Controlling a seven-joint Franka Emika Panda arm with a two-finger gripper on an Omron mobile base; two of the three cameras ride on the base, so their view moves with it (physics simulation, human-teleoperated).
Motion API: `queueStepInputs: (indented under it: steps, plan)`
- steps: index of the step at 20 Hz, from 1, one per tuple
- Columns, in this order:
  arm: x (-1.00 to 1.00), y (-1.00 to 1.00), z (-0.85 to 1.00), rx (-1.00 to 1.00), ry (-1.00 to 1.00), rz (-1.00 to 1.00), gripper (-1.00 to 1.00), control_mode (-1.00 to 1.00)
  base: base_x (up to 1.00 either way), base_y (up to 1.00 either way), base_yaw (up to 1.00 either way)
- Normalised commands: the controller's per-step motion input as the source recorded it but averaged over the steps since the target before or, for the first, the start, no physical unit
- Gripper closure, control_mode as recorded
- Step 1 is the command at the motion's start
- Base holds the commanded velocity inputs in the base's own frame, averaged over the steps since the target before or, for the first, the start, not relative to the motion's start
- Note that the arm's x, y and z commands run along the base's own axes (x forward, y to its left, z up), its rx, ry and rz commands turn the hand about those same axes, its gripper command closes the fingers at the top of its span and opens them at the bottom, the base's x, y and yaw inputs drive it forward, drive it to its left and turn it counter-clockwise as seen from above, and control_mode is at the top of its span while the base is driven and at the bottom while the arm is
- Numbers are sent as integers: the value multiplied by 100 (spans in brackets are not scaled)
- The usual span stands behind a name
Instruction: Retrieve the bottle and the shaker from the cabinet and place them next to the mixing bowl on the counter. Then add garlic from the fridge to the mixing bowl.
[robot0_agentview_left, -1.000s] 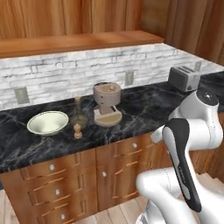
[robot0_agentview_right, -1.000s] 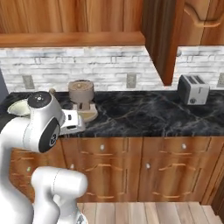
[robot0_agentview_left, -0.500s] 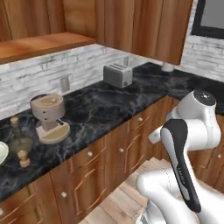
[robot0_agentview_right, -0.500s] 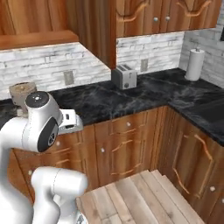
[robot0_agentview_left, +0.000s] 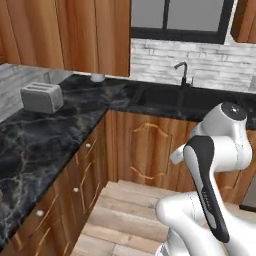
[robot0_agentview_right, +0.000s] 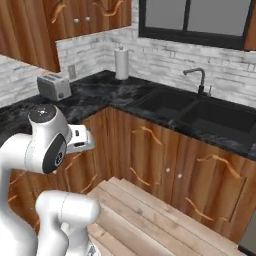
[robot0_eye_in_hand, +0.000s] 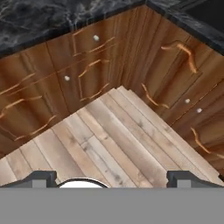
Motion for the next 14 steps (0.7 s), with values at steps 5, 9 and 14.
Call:
queueStepInputs:
  steps: [5, 9, 14]
  plan:
    - [0, 0, 0, 0, 0, 0, -100, 100, 0, -52, -76]
    - [0, 0, 0, 0, 0, 0, -100, 100, 0, -52, -75]
    - [0, 0, 0, 0, 0, 0, -100, 100, 0, -68, -80]
